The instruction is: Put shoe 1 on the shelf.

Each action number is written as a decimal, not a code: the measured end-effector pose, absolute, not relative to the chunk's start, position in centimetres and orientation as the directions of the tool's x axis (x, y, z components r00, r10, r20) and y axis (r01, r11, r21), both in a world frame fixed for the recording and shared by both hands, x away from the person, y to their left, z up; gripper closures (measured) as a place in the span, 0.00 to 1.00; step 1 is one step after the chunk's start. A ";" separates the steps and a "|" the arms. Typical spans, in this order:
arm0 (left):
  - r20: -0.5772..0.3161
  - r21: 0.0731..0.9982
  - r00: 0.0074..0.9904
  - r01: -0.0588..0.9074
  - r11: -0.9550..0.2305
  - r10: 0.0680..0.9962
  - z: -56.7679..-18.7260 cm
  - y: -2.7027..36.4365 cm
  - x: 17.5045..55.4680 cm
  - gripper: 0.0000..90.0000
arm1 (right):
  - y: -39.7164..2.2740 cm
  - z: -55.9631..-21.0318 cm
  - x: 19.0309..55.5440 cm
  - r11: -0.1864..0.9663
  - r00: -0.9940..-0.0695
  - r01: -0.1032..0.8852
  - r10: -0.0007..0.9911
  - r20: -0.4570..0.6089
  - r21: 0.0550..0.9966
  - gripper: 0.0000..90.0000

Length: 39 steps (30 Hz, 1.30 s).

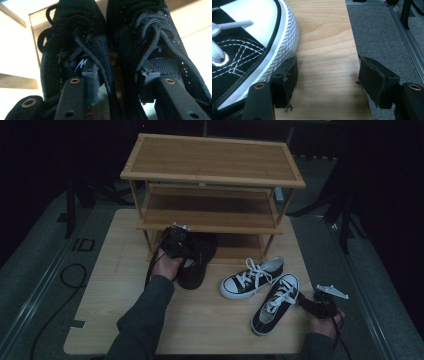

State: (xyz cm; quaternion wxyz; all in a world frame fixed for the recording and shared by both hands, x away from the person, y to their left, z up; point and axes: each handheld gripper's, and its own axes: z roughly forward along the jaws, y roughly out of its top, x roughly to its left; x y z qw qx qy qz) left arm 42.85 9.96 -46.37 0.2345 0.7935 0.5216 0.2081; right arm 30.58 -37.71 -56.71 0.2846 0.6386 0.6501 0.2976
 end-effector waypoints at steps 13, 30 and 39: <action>0.066 0.669 0.430 0.650 -0.360 0.900 -43.5 11.5 39.5 0.63 | -37.7 -56.7 30.6 0.007 -0.021 0.661 1.000 0.010 0.750 0.35; 0.064 0.663 0.543 0.604 -0.442 0.838 -43.9 12.3 35.7 1.00 | -37.7 -56.7 30.6 0.006 -0.020 0.661 1.000 0.010 0.750 0.35; 0.045 0.662 0.547 0.610 -0.435 0.836 -44.8 12.9 34.9 1.00 | -37.7 -56.7 30.6 0.007 -0.021 0.661 1.000 0.009 0.751 0.35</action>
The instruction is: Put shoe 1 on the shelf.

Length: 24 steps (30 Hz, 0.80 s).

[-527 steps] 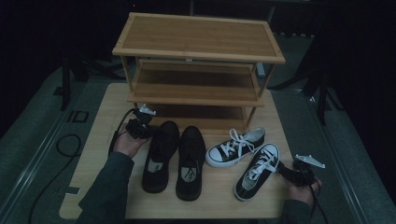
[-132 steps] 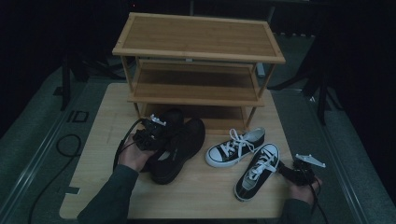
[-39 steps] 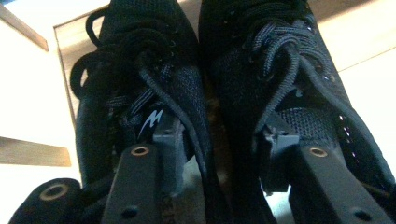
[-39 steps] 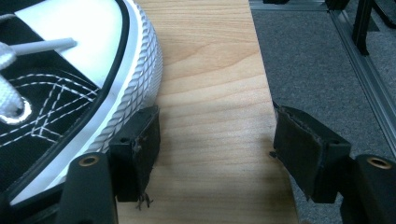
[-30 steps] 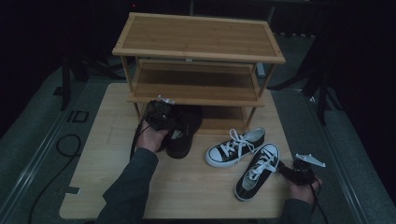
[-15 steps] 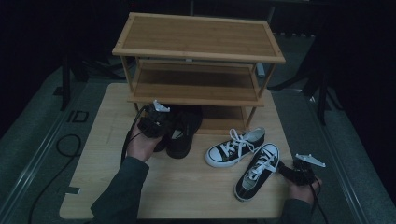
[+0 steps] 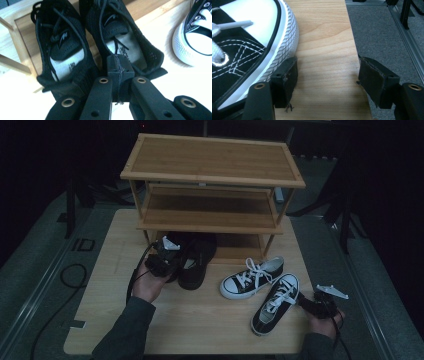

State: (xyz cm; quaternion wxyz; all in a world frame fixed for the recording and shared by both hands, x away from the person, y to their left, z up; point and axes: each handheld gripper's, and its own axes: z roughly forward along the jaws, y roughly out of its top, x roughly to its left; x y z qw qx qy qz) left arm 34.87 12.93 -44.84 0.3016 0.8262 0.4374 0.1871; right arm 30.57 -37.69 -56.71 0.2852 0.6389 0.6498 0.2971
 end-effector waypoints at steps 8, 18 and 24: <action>0.022 0.650 0.549 0.627 -0.430 0.835 -46.6 13.3 34.3 1.00 | -37.7 -56.7 30.6 0.005 -0.020 0.661 1.000 0.010 0.750 0.35; 0.016 0.645 0.582 0.615 -0.453 0.813 -47.8 13.0 34.1 1.00 | -37.7 -56.7 30.6 0.006 -0.020 0.661 1.000 0.010 0.750 0.35; 0.008 0.639 0.621 0.600 -0.482 0.784 -49.2 12.6 33.8 1.00 | -37.7 -56.7 30.6 0.006 -0.020 0.661 1.000 0.010 0.750 0.35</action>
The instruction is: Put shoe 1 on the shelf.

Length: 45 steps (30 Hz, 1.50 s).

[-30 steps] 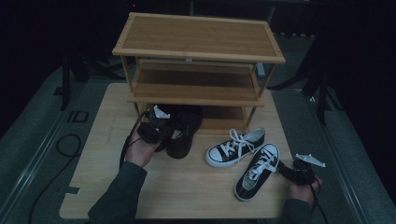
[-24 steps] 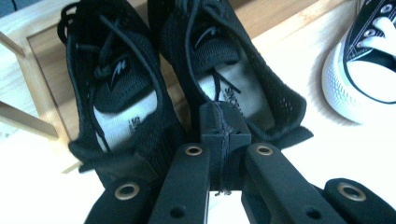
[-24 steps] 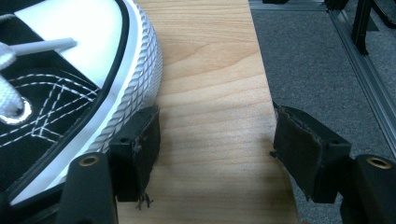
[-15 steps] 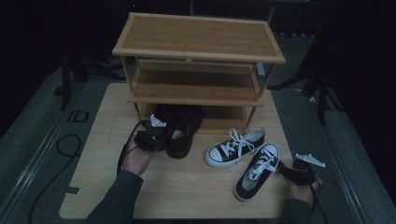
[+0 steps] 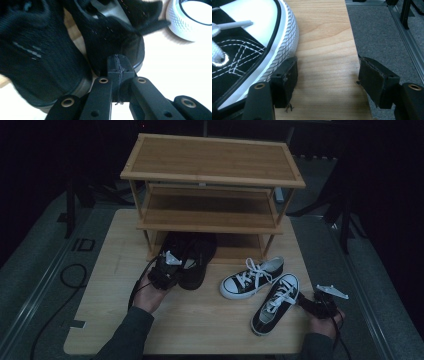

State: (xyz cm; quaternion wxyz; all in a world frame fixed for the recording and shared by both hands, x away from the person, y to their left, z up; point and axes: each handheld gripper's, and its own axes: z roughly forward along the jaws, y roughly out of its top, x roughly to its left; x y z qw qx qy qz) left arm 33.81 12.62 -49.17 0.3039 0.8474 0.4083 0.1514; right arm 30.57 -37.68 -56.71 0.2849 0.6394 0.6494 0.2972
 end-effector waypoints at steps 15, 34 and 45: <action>-0.005 0.610 0.639 0.611 -0.504 0.769 -51.3 12.5 33.4 1.00 | -37.7 -56.7 30.6 0.006 -0.020 0.661 1.000 0.010 0.750 0.35; 0.002 0.551 0.667 0.621 -0.557 0.745 -54.0 11.9 33.0 1.00 | -37.7 -56.7 30.6 0.006 -0.020 0.661 1.000 0.010 0.750 0.35; 0.020 0.537 0.664 0.624 -0.568 0.748 -54.3 11.5 33.4 1.00 | -37.7 -56.7 30.6 0.006 -0.020 0.661 1.000 0.010 0.750 0.35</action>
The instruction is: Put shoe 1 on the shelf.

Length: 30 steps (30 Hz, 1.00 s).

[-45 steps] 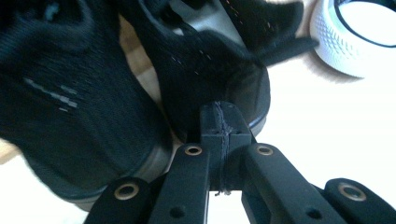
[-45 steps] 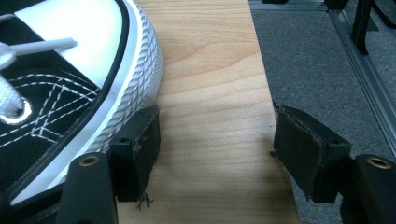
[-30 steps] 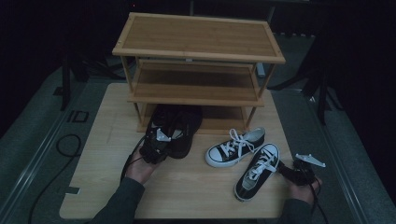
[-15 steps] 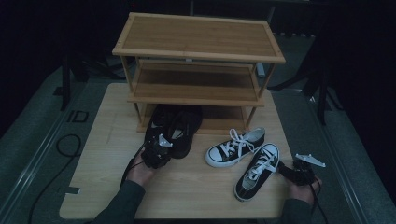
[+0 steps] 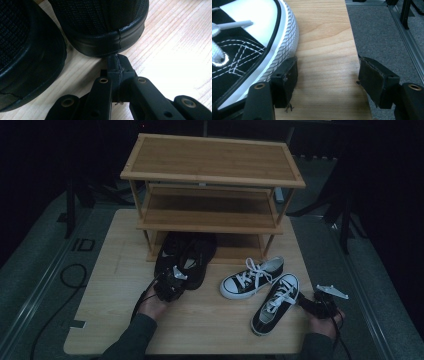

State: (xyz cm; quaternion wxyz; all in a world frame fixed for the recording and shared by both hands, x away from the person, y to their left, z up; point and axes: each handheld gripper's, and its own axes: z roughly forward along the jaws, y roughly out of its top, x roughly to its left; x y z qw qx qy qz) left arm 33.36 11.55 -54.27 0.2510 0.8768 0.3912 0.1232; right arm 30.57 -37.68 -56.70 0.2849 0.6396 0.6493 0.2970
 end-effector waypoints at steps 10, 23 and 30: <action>0.049 0.549 0.646 0.620 -0.561 0.762 -53.4 10.8 34.2 1.00 | -37.7 -56.7 30.6 0.006 -0.020 0.661 1.000 0.010 0.750 0.35; 0.048 0.548 0.670 0.602 -0.580 0.741 -53.8 8.9 33.9 0.99 | -37.7 -56.7 30.6 0.005 -0.020 0.661 1.000 0.010 0.750 0.35; 0.080 0.543 0.666 0.595 -0.593 0.742 -53.9 8.2 34.5 0.99 | -37.7 -56.7 30.6 0.006 -0.020 0.661 1.000 0.010 0.750 0.35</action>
